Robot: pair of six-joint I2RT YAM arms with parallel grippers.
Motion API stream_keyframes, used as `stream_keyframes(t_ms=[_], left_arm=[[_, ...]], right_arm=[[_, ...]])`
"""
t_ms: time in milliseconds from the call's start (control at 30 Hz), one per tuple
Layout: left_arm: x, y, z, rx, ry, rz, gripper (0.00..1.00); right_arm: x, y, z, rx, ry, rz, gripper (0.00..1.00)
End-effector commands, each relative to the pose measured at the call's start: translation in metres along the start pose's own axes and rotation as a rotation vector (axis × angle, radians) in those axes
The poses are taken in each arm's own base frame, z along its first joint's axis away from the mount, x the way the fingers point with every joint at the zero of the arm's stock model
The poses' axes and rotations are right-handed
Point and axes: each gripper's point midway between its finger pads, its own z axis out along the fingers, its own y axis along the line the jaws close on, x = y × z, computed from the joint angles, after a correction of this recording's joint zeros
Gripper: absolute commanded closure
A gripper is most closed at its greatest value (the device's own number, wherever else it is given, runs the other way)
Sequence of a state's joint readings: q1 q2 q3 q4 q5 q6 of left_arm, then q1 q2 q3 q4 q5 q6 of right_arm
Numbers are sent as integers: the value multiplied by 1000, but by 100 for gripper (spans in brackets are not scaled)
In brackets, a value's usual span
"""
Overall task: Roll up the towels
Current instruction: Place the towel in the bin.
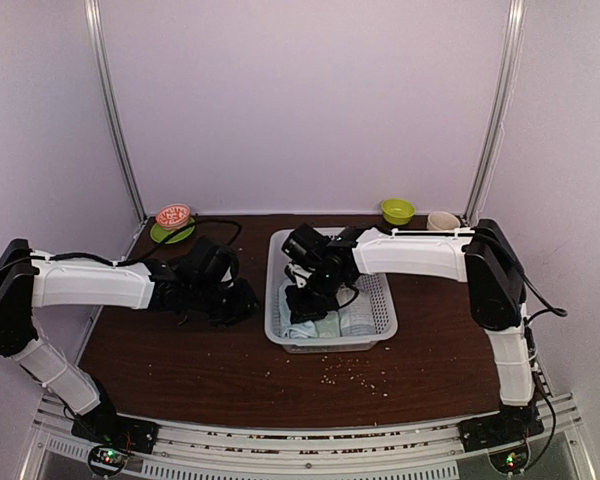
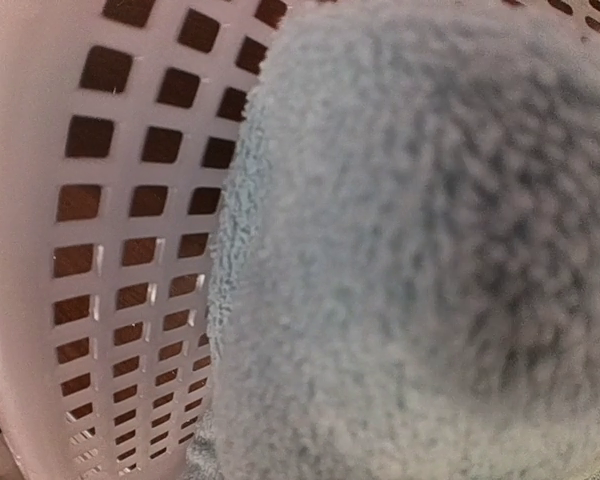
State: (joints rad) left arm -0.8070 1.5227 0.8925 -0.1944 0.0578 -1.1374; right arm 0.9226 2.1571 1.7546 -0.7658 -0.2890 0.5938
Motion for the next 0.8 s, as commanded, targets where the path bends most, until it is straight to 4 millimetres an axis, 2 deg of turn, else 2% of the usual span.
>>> stream_keyframes(t_ms=[0,100,167,467,567,667,700,767], left_arm=[[-8,-15,-1,43,-21,25,69],[-8,-16,-4,43,-25,30,69],[-9,-16,-5,41,-27,33,69],[-12,-15,-11,32,-44,45,69],[-12,-16,-12,34,-45,45,69],[-13,-16,-14,35,-50,48,69],[-14,-16,-14,33,-52,49,69],[-15,-17,-16,34,-58,56,69]], right_arm=[[10,1,0,37,44,-32,73],[1,7,-15,7,-9,-28,51],[-4,12,-26,-9,-36,-29,42],[-15,24,-75,-57,-124,-43,27],[-21,26,-98,-78,-163,-47,26],[-29,18,-116,-75,-217,-44,29],[-33,14,-118,-72,-239,-39,32],[-41,5,-119,-56,-282,-35,46]])
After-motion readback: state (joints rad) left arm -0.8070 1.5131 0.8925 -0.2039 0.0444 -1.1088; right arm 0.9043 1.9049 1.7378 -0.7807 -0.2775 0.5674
